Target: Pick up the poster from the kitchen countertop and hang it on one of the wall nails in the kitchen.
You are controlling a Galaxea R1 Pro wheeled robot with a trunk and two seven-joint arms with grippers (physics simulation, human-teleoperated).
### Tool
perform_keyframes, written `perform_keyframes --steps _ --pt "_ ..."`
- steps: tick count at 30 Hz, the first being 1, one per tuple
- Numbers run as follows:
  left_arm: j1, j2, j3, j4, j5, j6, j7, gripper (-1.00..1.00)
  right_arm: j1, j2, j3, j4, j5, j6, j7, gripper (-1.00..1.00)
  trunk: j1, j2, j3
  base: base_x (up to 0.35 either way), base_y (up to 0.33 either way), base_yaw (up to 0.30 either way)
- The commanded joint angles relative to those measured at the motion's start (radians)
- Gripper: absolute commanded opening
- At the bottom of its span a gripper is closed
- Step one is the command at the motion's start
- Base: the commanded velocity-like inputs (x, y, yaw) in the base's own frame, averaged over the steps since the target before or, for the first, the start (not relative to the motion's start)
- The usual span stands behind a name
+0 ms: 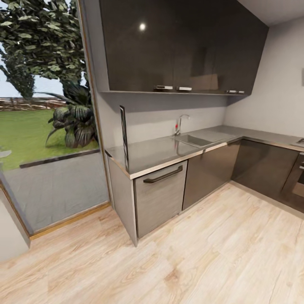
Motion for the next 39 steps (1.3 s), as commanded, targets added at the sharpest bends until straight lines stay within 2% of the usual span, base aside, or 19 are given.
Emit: perform_keyframes --steps 1,8,12,14,15,16,20,22,24,28,29,31,32,33,34,35,37,38,39 --pt "0.001 0.000 0.002 -0.035 0.000 0.000 0.000 1.00 -0.001 0.000 0.001 0.001 0.009 -0.002 -0.006 1.00 0.000 0.000 -0.001 0.024 0.000 0.012" --pt "0.001 0.000 0.013 -0.281 0.000 0.007 -0.002 1.00 -0.001 -0.006 0.001 0.000 0.010 -0.028 -0.008 1.00 0.000 0.000 -0.001 0.010 0.000 0.005" --pt "0.001 -0.004 0.011 -0.477 0.001 0.045 -0.003 1.00 -0.001 -0.024 0.001 0.000 0.010 -0.066 -0.008 1.00 0.000 0.000 -0.001 0.002 0.000 0.001" --pt "0.001 -0.006 0.008 -0.573 0.002 0.115 -0.003 1.00 -0.001 -0.030 0.001 0.000 0.010 -0.077 -0.009 1.00 0.000 0.000 -0.001 0.000 0.000 0.000" --pt "0.001 -0.010 0.005 -0.682 0.002 0.201 -0.001 1.00 -0.001 -0.032 0.001 0.000 0.010 -0.084 -0.010 1.00 0.000 0.000 -0.001 0.000 0.000 0.000" --pt "0.001 -0.019 0.004 -0.743 0.003 0.242 0.000 1.00 -0.001 -0.033 0.000 0.000 0.010 -0.087 -0.010 1.00 0.000 0.000 -0.001 0.000 0.000 0.000" --pt "-0.015 -0.052 0.002 -0.822 0.003 0.311 0.002 1.00 -0.001 -0.036 -0.003 0.000 0.009 -0.090 -0.012 1.00 0.000 0.000 -0.001 0.000 0.000 0.000" --pt "-0.070 -0.073 0.002 -0.836 0.003 0.349 0.003 1.00 -0.001 -0.040 -0.004 0.000 0.008 -0.091 -0.026 1.00 0.000 0.000 -0.001 0.000 0.000 0.000" --pt "-0.174 -0.111 0.002 -0.842 0.001 0.426 0.008 1.00 -0.001 -0.047 -0.004 0.000 0.008 -0.091 -0.048 1.00 0.000 0.000 -0.001 0.000 0.000 0.000" --pt "-0.315 -0.144 0.001 -0.845 0.000 0.555 0.019 1.00 -0.001 -0.053 -0.004 0.000 0.008 -0.091 -0.067 1.00 0.000 0.000 -0.001 0.000 0.000 0.000" --pt "-0.385 -0.147 0.001 -0.844 0.000 0.605 0.031 1.00 -0.001 -0.054 -0.004 -0.001 0.008 -0.092 -0.072 1.00 0.000 0.000 -0.001 0.000 0.000 0.000" --pt "-0.454 -0.147 0.001 -0.841 -0.001 0.645 0.051 1.00 -0.001 -0.055 -0.002 0.000 0.009 -0.092 -0.074 1.00 0.000 0.000 -0.001 0.000 0.000 0.000" --pt "-0.520 -0.147 0.001 -0.833 -0.001 0.678 0.079 1.00 -0.001 -0.055 -0.001 -0.001 0.009 -0.092 -0.077 1.00 0.000 0.000 -0.001 0.000 0.000 0.000" --pt "-0.551 -0.147 0.001 -0.828 -0.001 0.692 0.096 1.00 -0.001 -0.056 0.000 -0.001 0.009 -0.092 -0.077 1.00 0.000 0.000 -0.001 0.000 0.000 0.000" --pt "-0.638 -0.147 0.001 -0.805 -0.001 0.724 0.145 1.00 -0.001 -0.056 0.001 -0.001 0.009 -0.092 -0.079 1.00 0.000 0.000 -0.001 0.000 0.000 0.000" --pt "-0.693 -0.147 0.001 -0.781 -0.001 0.736 0.169 1.00 -0.001 -0.056 0.001 -0.001 0.010 -0.092 -0.079 1.00 0.000 0.000 -0.001 0.000 0.000 0.000" --pt "-0.748 -0.147 0.000 -0.743 -0.001 0.743 0.184 1.00 -0.001 -0.057 0.001 -0.002 0.010 -0.092 -0.080 1.00 0.000 0.000 -0.001 0.000 0.000 0.000" --pt "-0.775 -0.147 -0.001 -0.718 -0.001 0.746 0.190 1.00 -0.001 -0.057 0.001 -0.004 0.009 -0.094 -0.079 1.00 0.000 0.000 -0.001 0.000 0.000 0.000" --pt "-0.872 -0.147 -0.001 -0.586 -0.001 0.751 0.201 1.00 -0.001 -0.058 0.001 -0.013 0.010 -0.127 -0.079 1.00 0.000 0.000 -0.001 0.000 0.000 0.000"
